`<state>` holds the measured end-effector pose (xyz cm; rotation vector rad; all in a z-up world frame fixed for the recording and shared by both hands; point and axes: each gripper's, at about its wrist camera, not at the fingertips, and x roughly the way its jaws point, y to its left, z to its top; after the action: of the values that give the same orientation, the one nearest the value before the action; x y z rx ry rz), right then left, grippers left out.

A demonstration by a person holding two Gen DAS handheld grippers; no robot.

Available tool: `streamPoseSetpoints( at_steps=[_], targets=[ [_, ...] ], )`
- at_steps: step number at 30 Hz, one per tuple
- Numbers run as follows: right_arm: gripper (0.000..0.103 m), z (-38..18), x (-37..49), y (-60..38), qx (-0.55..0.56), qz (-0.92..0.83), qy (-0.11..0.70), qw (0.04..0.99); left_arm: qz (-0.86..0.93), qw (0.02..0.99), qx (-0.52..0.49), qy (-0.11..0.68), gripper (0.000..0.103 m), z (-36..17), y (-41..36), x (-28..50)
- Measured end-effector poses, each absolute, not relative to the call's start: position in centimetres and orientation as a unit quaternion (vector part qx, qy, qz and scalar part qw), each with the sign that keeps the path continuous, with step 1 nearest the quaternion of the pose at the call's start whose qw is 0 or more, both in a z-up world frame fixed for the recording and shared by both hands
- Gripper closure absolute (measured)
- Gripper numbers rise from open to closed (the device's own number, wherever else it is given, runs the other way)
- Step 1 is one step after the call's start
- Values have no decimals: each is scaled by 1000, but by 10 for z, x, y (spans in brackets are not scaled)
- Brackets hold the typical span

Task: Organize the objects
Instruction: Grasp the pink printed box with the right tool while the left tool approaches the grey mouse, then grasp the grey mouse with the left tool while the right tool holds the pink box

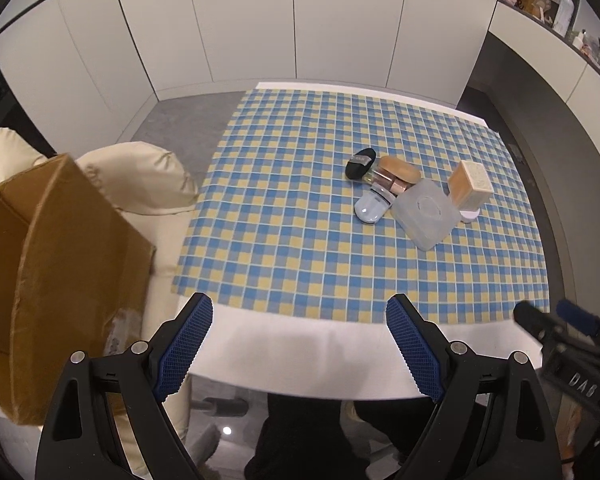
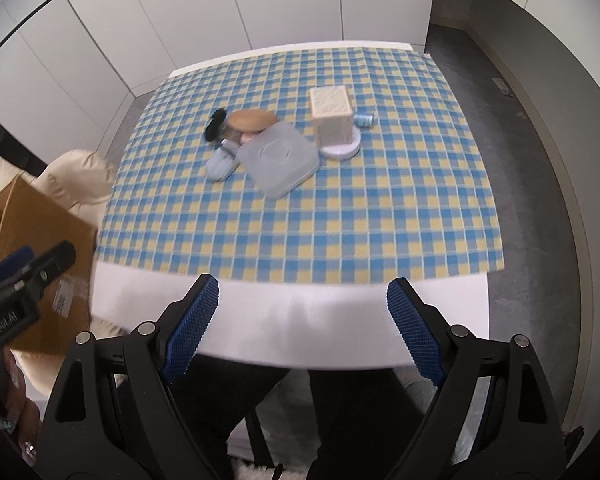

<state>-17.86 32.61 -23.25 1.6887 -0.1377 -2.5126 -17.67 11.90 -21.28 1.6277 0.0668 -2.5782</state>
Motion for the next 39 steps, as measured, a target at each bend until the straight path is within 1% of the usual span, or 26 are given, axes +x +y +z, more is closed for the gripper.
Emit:
streamPoseSetpoints(
  at_steps=[6,10,11,15,19,24,27,29,31,33,34,39],
  targets=[
    [14,-245,-223,343,541,-838,-70,31,-839,45,541,38,14,-240,131,-217],
    [14,-258,-248,354,529,-842,-106,20,-848,42,525,57,14,-257,136,-238],
    [14,-262,-254,355,526,-843,-110,19,-847,41,526,62,14,-260,138,-242],
    [14,-277,-280,352,515,-853,-83,3,-848,45,523,70,14,-278,144,-265],
    [14,-292,-309,357,515,-849,-117,10,-841,37,528,108,14,-302,142,-279],
    [14,-303,-339,352,504,-856,-113,-3,-844,42,528,82,14,-325,144,-277],
    [15,-313,-345,343,501,-861,-85,-8,-849,55,524,46,14,-332,148,-280],
    [24,-322,-346,337,502,-863,-65,-10,-850,58,523,28,14,-336,152,-285],
    [43,-331,-348,332,508,-860,-55,-2,-850,50,523,24,14,-339,156,-289],
    [54,-339,-348,329,510,-859,-46,7,-854,45,519,15,14,-340,162,-293],
    [56,-340,-346,329,503,-863,-41,0,-856,45,515,7,14,-340,166,-295],
    [57,-343,-340,333,493,-868,-50,3,-858,35,513,-15,14,-344,183,-306]
  ],
)
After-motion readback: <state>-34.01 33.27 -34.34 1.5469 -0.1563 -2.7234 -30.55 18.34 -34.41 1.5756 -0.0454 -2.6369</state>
